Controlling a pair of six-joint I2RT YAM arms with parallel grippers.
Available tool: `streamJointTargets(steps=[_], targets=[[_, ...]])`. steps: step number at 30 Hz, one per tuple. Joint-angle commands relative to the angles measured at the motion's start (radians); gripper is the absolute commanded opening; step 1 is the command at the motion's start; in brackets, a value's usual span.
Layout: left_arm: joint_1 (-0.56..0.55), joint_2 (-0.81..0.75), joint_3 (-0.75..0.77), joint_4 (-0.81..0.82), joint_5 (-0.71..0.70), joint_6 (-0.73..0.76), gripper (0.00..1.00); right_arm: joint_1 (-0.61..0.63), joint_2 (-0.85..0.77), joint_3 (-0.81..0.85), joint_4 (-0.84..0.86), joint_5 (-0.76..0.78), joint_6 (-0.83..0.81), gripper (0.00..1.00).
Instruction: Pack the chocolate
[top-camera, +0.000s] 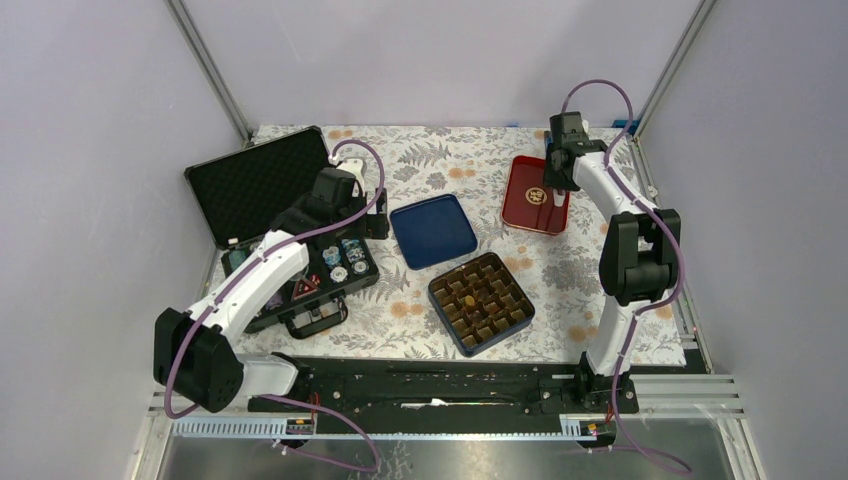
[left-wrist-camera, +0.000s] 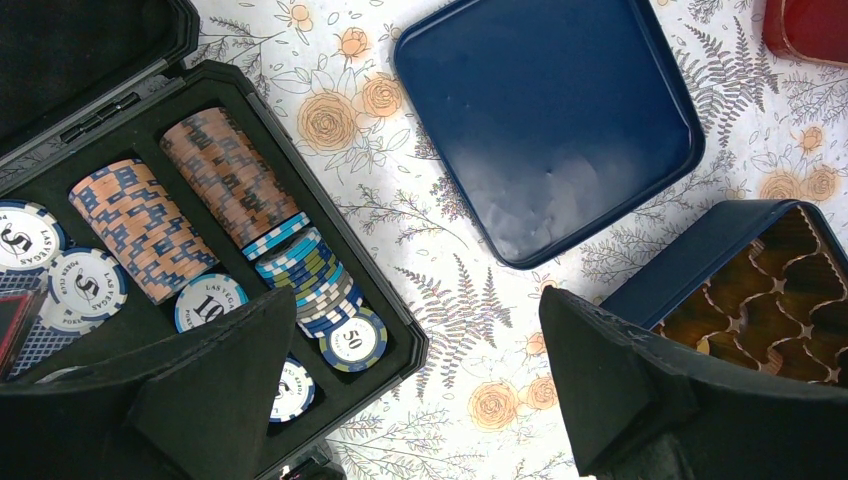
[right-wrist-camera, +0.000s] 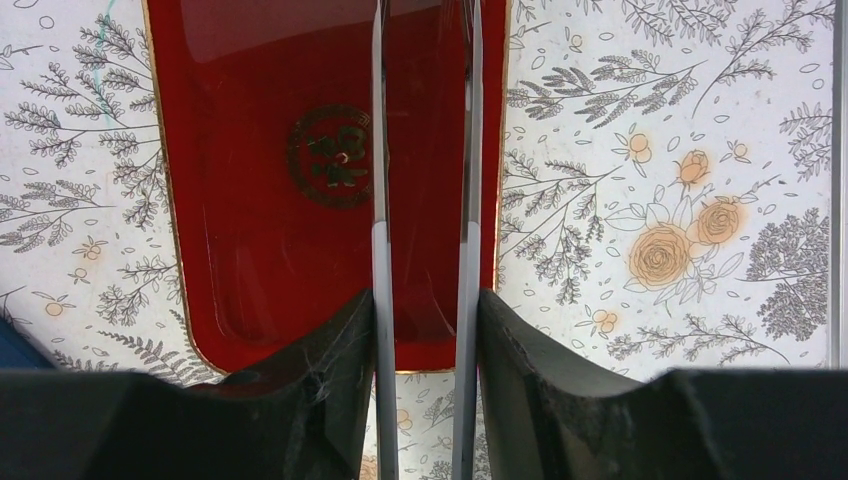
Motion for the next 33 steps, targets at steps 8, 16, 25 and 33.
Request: streamJointTargets(steps=[8,16,25,33], targets=[[0.003,0.011,0.007,0.037,-0.019,0.01,0.99,-0.005,0.029,0.025,0.055,-0.01,-0.01,0.46],[0.003,0.005,0.001,0.037,-0.022,0.009,0.99,-0.009,0.023,-0.004,0.075,-0.005,-0.017,0.46],[0.003,0.006,0.002,0.04,-0.012,0.01,0.99,-0.024,0.006,-0.036,0.089,-0.006,-0.016,0.39],[0.003,-0.001,-0.004,0.041,-0.019,0.009,0.99,-0.025,-0.018,-0.054,0.091,-0.044,-0.003,0.31]])
